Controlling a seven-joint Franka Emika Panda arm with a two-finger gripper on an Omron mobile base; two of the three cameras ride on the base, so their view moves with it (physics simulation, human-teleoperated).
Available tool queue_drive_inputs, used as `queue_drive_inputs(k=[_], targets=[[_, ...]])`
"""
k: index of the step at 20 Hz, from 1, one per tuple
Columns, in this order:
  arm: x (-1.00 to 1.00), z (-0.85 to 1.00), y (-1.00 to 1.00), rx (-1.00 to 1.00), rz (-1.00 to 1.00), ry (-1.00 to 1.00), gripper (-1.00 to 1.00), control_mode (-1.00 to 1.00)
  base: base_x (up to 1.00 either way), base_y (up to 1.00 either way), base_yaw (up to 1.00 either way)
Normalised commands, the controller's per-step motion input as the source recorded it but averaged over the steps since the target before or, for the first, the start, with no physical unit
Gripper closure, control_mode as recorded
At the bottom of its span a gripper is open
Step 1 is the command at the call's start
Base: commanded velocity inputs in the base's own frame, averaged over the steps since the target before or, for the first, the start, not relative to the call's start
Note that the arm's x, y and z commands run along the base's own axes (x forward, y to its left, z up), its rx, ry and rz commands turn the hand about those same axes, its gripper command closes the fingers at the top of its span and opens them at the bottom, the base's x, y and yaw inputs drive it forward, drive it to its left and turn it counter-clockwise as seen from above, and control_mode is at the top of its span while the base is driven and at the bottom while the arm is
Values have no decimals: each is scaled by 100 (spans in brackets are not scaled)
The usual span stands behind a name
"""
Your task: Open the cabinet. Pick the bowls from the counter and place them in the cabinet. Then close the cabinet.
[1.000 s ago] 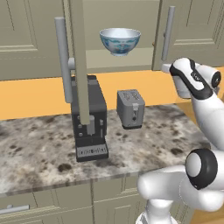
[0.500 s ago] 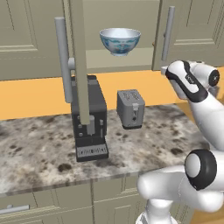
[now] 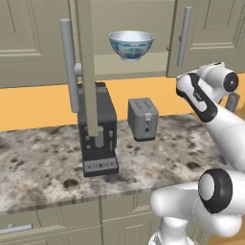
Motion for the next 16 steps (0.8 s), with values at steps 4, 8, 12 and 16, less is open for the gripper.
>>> queue_drive_inputs(k=[4, 8, 12, 16], targets=[[-85, 35, -33, -17, -1, 0, -100, -100, 0, 0, 0], [-100, 32, -34, -17, 0, 0, -100, -100, 0, 0, 0], [-98, 25, -8, -18, 0, 2, -100, -100, 0, 0, 0], [-65, 38, 0, -13, 0, 20, -100, -100, 0, 0, 0]])
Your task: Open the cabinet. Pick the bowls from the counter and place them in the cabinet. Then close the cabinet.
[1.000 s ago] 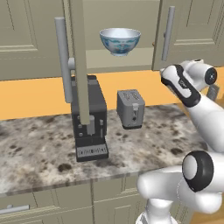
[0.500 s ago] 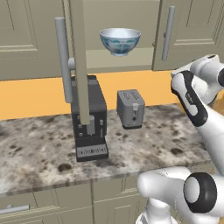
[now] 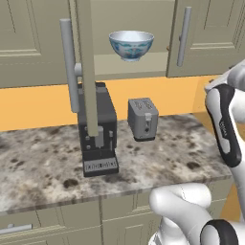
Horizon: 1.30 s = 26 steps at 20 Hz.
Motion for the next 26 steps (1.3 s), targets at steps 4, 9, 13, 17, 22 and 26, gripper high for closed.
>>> queue_drive_inputs(k=[4, 9, 13, 17, 22, 26], targets=[[-57, 40, 0, -14, 0, 25, -100, -100, 0, 0, 0], [-59, 33, 9, -10, 0, 25, -100, -100, 0, 0, 0], [-51, 0, 40, -15, 0, 5, -100, -100, 0, 0, 0], [-37, 0, 62, -16, 0, -1, -100, -100, 0, 0, 0], [-38, 0, 72, -16, 0, -12, -100, -100, 0, 0, 0], [-38, 0, 70, -12, 0, -18, -100, -100, 0, 0, 0]])
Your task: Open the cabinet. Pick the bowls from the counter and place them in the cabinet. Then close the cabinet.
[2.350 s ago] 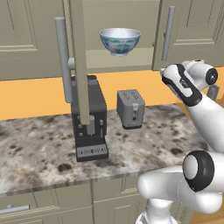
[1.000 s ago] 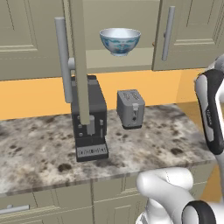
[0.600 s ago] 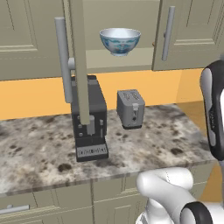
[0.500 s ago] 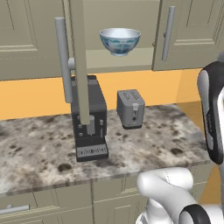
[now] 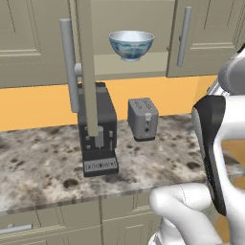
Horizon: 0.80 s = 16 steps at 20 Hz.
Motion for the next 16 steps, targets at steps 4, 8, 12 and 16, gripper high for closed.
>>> queue_drive_inputs(k=[4, 8, 12, 16], targets=[[-28, 0, 43, -8, 0, -22, -100, -100, 0, 0, 0], [-29, 0, 10, -7, 0, -19, -100, -100, 0, 0, 0], [-27, 0, 14, -7, 0, -9, -100, -100, 0, 0, 0], [-28, 0, 16, -8, 0, -2, -100, -100, 0, 0, 0]])
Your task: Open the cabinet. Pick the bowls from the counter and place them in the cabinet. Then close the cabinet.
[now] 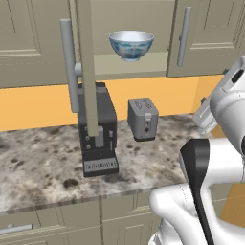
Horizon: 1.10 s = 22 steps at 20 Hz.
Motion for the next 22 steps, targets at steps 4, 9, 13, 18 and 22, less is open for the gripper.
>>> queue_drive_inputs(k=[4, 9, 13, 18, 22], targets=[[-34, 1, 17, -7, 0, -1, -100, -100, 0, 0, 0], [-38, 1, 18, -7, 0, 0, -100, -100, 0, 0, 0], [-42, 4, 20, -8, 0, 0, -100, -100, 0, 0, 0], [-36, 1, 27, -9, 0, 0, -100, -100, 0, 0, 0], [-23, 0, 32, -10, 0, -1, -100, -100, 0, 0, 0]])
